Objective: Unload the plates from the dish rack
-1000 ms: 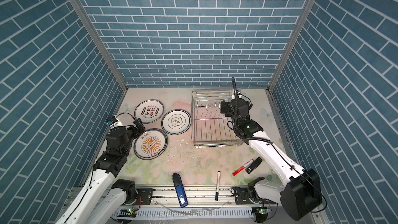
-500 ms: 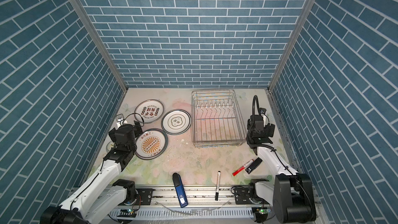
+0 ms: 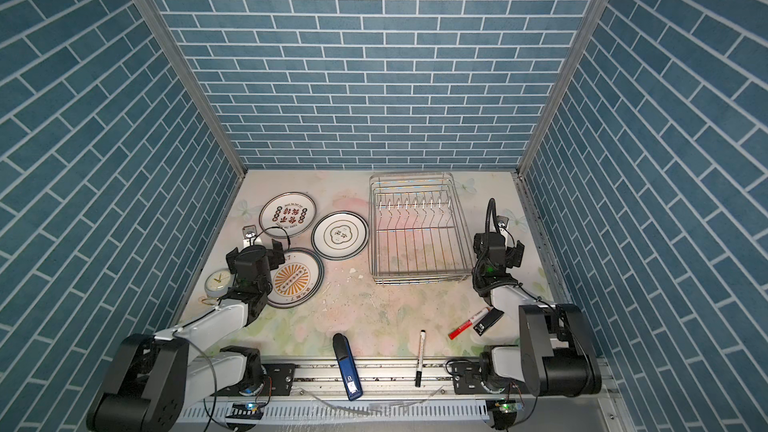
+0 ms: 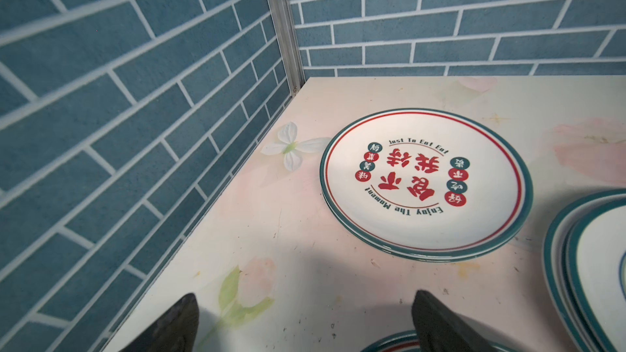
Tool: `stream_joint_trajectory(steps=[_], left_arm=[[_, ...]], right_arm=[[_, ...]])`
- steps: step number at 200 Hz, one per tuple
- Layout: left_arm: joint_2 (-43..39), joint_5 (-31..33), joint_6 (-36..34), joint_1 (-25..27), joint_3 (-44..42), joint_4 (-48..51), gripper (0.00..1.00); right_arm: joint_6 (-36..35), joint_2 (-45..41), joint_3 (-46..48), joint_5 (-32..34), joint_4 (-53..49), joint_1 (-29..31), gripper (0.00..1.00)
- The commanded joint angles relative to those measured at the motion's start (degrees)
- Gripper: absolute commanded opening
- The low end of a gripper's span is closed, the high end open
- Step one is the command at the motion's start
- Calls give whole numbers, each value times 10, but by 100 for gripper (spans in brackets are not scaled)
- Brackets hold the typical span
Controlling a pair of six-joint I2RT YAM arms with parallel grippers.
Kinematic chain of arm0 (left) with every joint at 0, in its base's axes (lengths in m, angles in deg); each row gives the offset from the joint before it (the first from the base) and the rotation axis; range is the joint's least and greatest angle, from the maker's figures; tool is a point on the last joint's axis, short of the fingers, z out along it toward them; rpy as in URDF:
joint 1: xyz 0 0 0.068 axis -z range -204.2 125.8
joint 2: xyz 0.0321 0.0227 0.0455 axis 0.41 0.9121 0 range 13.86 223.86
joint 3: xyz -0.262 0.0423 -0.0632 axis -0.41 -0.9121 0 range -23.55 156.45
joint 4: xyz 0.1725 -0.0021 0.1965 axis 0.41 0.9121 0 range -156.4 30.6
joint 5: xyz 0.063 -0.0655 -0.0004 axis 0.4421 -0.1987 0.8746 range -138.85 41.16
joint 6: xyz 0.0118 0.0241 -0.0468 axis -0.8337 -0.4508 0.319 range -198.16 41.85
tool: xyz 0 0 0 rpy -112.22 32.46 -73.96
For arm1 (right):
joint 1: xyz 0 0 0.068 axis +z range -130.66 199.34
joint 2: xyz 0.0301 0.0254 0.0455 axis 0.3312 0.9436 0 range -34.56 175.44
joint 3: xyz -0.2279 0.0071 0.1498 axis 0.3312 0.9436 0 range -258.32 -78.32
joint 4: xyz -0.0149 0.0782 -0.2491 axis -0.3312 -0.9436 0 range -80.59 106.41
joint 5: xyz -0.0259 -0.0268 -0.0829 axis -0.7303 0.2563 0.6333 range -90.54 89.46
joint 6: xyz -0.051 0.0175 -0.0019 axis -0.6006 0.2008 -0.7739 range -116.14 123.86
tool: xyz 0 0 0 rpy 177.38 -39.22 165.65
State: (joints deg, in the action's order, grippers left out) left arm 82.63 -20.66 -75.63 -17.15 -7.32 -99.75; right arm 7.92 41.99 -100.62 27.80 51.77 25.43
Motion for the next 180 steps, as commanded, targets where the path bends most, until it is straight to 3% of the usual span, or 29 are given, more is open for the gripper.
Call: stream_joint_trajectory(steps=[1,17,31,93,125,139,151,180], left_arm=[[21,-25,14,-12,19,-36,100],[34,-46,19,-24,0,-100,100],[33,-51,21,-27,9,-79,100],[65,-51,-11,-28,13,-126,100],[167,-122,-45,-30,11,-238,100],[194,-121,-52,-29,28,-238,100],[185,-131,-46,-32,51,-173,100],[191,-137,-47,-34,47,-194,100]], right_arm=[[-24,14,10,-41,63,1,97],[-39,26,34,-55,140,1,97],[-47,56,54,-48,219,1,98],[-44,82,14,-71,157,-5,98],[-42,78,34,-123,188,-20,98],[-40,79,28,-129,175,-24,98],[-37,81,19,-132,160,-27,98],[-6,94,21,-136,166,-49,98]])
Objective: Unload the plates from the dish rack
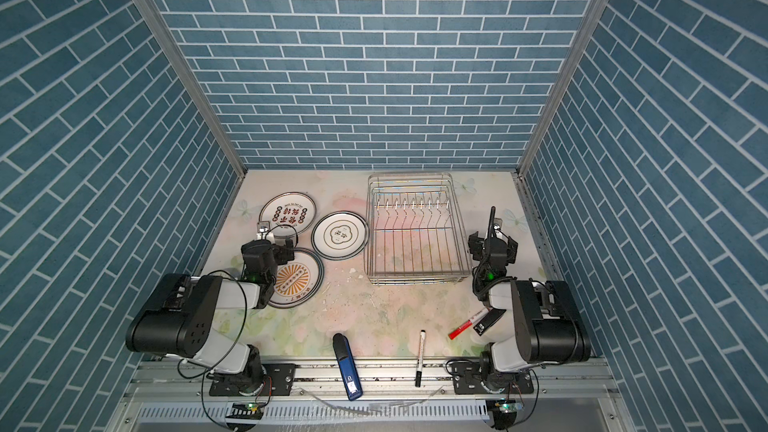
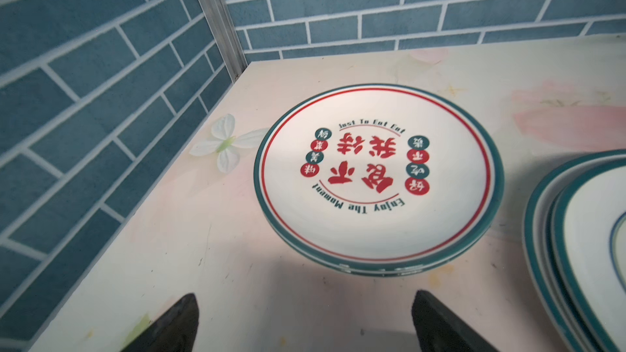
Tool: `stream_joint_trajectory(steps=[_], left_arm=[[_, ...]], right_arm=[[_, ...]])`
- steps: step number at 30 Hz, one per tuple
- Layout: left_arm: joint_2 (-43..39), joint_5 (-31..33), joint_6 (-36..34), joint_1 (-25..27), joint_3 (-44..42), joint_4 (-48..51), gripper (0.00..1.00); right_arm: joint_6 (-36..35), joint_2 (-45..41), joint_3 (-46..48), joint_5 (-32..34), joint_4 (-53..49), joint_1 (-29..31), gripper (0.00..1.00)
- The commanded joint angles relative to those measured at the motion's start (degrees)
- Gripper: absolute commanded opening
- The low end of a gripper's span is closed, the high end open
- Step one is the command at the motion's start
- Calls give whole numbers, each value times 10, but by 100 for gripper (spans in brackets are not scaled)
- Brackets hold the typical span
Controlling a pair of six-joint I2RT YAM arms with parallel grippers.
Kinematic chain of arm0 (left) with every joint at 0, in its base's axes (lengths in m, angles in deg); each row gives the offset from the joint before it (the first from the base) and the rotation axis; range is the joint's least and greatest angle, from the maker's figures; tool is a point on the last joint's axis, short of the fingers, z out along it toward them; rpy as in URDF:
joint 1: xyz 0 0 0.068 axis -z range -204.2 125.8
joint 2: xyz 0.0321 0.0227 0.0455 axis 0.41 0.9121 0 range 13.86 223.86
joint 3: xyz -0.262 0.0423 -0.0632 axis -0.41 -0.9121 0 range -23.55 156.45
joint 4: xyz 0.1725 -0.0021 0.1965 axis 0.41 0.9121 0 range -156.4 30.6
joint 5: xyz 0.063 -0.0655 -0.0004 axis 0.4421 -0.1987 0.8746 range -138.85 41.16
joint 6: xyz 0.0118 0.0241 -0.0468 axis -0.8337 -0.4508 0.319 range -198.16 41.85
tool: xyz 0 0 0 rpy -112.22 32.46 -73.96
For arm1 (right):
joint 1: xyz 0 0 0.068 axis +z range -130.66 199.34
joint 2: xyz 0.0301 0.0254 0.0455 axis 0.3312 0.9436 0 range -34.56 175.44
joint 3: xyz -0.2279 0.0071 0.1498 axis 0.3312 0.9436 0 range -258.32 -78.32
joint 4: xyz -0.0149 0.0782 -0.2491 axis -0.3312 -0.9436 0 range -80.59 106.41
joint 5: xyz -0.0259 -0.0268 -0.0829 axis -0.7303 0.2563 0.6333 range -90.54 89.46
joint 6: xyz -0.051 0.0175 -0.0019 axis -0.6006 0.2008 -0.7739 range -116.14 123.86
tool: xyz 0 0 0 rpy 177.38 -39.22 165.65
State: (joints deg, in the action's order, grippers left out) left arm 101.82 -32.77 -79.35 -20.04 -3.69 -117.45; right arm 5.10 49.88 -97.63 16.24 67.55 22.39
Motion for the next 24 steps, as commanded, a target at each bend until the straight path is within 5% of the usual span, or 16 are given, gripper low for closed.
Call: stream_joint_trajectory(steps=[1,2,6,24], left_arm=[[-1,-15,-10,-6,10,-16,100],[-5,-17,-8,-6,13,-5,100],[-3,-16,-8,-6,11,-12,100],[-3,-13,-11,-3,11,-12,100]], right_arm=[[24,18,-8,-21,13,-20,98],[21,50,8,-30,83,-25,98],[33,36,-18,-20,4,-27,99],[34,41,-20,-36,12,-37,99]])
